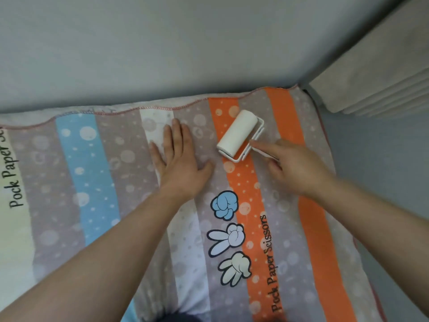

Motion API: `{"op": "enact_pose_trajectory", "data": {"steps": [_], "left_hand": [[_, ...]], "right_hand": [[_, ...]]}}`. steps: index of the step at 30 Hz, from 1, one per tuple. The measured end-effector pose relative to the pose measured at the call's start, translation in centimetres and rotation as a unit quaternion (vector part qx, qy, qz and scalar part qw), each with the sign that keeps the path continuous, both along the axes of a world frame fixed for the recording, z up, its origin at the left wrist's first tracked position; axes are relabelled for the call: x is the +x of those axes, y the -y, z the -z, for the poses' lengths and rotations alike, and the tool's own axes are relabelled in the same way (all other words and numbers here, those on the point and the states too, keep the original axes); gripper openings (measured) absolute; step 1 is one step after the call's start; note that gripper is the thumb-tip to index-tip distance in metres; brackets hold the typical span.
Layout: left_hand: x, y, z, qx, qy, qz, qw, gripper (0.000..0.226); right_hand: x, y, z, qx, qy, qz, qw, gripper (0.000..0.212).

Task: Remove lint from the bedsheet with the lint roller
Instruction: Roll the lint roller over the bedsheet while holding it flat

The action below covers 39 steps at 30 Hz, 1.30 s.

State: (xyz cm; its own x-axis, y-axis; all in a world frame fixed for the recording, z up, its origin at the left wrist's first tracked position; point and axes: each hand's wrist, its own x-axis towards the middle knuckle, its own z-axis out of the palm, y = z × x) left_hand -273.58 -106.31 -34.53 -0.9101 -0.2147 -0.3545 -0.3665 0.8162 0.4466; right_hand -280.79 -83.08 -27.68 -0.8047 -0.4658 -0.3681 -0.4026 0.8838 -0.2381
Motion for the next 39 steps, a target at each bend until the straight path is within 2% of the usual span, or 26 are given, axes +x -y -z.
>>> {"op": "enact_pose_trajectory", "data": {"steps": [4, 9, 13, 17, 20, 22, 26, 28, 32, 36, 39], "left_hand": [[-0.2, -0.8, 0.5, -0.042, 0.01, -0.007, 0.999, 0.122], [-0.2, -1.0, 0.9, -0.071, 0.001, -0.019, 0.997, 0.136], [-0.1, -1.7, 1.1, -0.11, -0.012, -0.031, 0.993, 0.135], [-0.6, -3.0, 0.6, -0.151, 0.013, -0.065, 0.986, 0.131], [-0.8, -4.8, 0.0, -0.182, -0.002, -0.091, 0.979, 0.117], [-0.8, -6.6, -0.4, -0.199, -0.034, -0.11, 0.973, 0.096], [-0.7, -10.1, -1.0, -0.182, -0.104, -0.132, 0.969, 0.053], [-0.8, -11.3, -0.9, -0.166, -0.104, -0.145, 0.97, 0.042], [-0.8, -11.5, -0.8, -0.142, -0.077, -0.142, 0.977, 0.05], [-0.7, -10.9, -0.9, -0.116, -0.081, -0.123, 0.982, 0.063], [-1.2, -10.7, -0.7, -0.095, -0.085, -0.119, 0.985, 0.081]], "right_hand": [[1.0, -3.4, -0.2, 0.034, 0.017, 0.013, 0.999, 0.058], [2.7, -7.7, 0.2, 0.017, 0.029, 0.02, 0.999, 0.062], [4.0, -11.7, 0.5, 0.005, 0.019, 0.009, 1.0, 0.056], [4.8, -16.3, 1.2, 0.004, 0.018, -0.019, 1.0, 0.058], [4.9, -19.3, 1.2, 0.006, 0.023, -0.037, 0.999, 0.057], [5.3, -20.9, 0.7, 0.014, 0.039, -0.039, 0.998, 0.058], [5.2, -24.5, -0.6, 0.058, 0.07, -0.049, 0.995, 0.058], [4.6, -25.8, -1.9, 0.082, 0.082, -0.071, 0.991, 0.054], [2.4, -27.9, -5.5, 0.078, 0.108, -0.056, 0.99, 0.057], [0.8, -25.1, -7.4, -0.037, 0.082, -0.007, 0.996, 0.058], [-0.3, -18.4, -5.6, -0.109, 0.043, -0.032, 0.993, 0.053]]}}
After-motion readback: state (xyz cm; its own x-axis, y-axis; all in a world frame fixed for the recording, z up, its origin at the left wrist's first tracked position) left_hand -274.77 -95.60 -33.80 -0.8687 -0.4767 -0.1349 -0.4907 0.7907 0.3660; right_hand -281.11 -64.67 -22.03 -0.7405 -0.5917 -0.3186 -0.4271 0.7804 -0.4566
